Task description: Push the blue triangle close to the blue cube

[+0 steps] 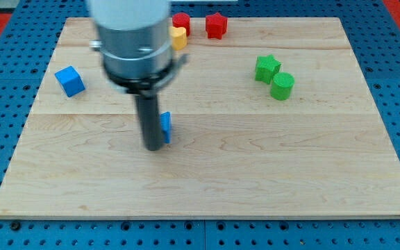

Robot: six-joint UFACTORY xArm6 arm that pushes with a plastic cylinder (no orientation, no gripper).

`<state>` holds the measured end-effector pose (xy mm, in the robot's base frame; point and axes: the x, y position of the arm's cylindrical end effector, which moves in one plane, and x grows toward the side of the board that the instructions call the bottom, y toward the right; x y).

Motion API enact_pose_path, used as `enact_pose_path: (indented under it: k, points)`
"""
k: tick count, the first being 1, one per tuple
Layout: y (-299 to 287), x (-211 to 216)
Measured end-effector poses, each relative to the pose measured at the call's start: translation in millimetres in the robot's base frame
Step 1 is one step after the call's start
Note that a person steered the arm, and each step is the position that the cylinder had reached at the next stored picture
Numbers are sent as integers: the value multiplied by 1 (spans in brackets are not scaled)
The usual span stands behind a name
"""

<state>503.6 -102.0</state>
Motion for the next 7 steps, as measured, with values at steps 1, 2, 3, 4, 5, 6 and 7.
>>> enact_pose_path:
  k: [1,2,3,4,5,6,7]
  points:
    - [-56,-4]
    - [-72,-6]
    - [-72,-5]
    - [-50,7]
    - [33,14]
    - [83,5]
    - [51,-19]
